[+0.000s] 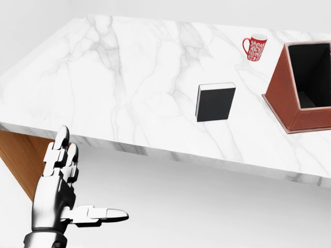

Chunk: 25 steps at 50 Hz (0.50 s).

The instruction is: Pick up the book and place it in the left compartment of the caddy.

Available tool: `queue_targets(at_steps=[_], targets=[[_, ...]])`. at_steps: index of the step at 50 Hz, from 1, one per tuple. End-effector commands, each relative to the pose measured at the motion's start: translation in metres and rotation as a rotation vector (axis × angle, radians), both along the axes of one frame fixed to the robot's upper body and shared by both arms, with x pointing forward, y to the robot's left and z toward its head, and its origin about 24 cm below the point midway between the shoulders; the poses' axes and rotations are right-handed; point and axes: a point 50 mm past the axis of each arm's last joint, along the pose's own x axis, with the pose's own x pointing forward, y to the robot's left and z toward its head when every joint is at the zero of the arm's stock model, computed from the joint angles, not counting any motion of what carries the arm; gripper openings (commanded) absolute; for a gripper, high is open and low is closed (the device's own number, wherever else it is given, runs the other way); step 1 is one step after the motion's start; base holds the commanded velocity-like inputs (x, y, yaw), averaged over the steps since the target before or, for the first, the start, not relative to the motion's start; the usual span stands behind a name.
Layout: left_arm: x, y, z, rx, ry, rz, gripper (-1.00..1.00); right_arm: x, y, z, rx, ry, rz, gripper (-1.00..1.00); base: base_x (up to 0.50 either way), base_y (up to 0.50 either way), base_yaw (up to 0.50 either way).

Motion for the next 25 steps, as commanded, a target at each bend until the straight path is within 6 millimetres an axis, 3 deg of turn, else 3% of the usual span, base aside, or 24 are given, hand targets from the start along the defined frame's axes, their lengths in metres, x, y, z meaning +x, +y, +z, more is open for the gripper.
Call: queue_targets(at_steps=[1,20,25], targets=[[0.004,0.001,-0.006,0.001,-0.001,-0.002,1.0,0.002,0.0,-0.002,0.003,0.006,0.008,1.0,0.0,0.0,0.14],[0.013,0.002,-0.022,0.001,0.046,-0.006,1.0,0.002,0.0,0.0,-0.005,0.002,0.007,1.0,0.0,0.0,0.14],[0.007,0.0,-0.012,0.003,0.005,-0.006,1.0,0.001,0.001,0.001,-0.006,0.003,0.01,1.0,0.0,0.0,0.14]])
